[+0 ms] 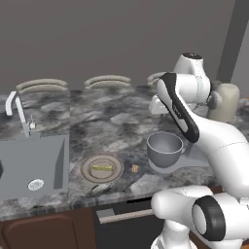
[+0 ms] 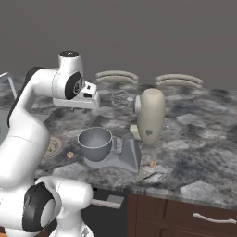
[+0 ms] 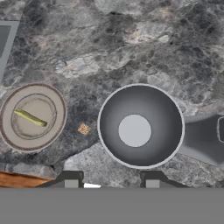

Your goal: Add butter and sugar cubes to the stand mixer bowl and then turn on the stand mixer to begin making frosting.

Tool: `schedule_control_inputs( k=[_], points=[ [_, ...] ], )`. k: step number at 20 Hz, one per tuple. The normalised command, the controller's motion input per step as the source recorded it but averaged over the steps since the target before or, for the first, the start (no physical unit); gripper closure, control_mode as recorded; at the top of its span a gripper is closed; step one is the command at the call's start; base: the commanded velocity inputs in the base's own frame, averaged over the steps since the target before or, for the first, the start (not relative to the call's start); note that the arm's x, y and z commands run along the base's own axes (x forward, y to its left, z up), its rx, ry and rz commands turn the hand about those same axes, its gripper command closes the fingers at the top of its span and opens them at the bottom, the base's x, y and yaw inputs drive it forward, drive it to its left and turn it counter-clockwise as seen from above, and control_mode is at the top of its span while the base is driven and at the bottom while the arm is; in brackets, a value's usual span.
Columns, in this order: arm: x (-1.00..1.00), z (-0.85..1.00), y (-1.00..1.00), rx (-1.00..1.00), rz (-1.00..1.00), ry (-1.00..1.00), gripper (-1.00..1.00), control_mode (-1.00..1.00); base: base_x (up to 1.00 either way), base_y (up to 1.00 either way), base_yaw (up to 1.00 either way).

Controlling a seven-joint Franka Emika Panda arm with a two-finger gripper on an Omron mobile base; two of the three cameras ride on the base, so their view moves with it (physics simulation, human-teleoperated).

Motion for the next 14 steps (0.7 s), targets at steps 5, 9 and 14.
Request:
schedule_control_inputs(
  k=[5, 9, 14],
  points=[
    [0.0, 0.0, 0.0, 0.0, 0.0, 0.0, -1.0, 1.0, -0.04, 0.0, 0.0],
    [0.0, 0.0, 0.0, 0.0, 0.0, 0.0, -1.0, 1.0, -0.38, -0.1, -0.01],
    [0.0, 0.0, 0.0, 0.0, 0.0, 0.0, -1.0, 1.0, -0.38, -0.35, -0.04]
  ],
)
